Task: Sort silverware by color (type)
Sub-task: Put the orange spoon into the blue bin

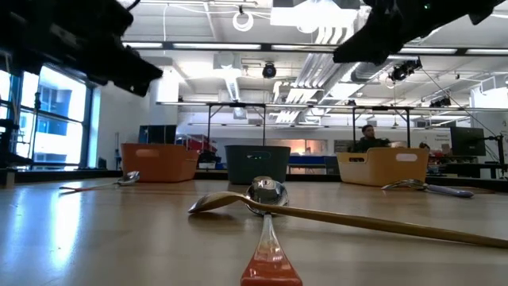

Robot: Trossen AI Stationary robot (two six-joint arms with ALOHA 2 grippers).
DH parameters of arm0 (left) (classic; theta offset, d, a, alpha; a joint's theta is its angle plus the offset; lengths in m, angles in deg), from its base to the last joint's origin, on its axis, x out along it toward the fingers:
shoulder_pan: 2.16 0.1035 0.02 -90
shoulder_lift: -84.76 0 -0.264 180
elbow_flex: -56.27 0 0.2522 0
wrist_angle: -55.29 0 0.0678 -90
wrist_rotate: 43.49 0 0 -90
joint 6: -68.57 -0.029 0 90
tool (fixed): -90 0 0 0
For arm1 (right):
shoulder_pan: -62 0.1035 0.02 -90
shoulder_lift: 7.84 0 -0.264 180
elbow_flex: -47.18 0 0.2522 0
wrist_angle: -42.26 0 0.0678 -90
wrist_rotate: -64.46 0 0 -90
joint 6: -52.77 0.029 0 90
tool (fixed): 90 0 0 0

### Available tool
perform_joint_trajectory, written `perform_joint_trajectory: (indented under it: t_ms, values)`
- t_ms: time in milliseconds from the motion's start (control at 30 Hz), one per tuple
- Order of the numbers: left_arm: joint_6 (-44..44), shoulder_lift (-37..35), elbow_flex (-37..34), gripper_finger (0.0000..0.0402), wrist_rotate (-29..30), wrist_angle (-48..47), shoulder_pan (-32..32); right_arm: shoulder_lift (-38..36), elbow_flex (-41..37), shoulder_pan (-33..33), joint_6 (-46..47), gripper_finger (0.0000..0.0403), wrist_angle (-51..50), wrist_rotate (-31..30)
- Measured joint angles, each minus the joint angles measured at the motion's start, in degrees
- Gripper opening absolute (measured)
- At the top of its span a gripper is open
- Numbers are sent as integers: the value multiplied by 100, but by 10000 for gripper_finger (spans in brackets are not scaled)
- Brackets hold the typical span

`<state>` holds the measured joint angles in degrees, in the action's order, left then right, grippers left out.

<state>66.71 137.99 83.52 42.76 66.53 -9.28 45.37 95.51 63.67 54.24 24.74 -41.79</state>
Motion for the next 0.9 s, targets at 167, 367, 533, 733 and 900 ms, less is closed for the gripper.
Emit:
perform_joint_trajectory:
  t_ms: [167,367,533,733,900]
  values:
    - [12,68,741,3,786,-1299,-744,-2,4,-163,736,118,-1910,-626]
    - [92,232,886,3,1070,-1303,-1035,11,-20,-1249,1649,119,-3801,-210]
    - [228,432,886,3,1090,-1203,-970,263,-13,-1930,1214,137,-3513,979]
    - [229,813,893,3,1091,-1030,-970,935,-13,-2192,1113,185,-3489,1239]
    - [274,1155,889,3,1091,-927,-971,1572,-13,-2192,1053,217,-3480,1292]
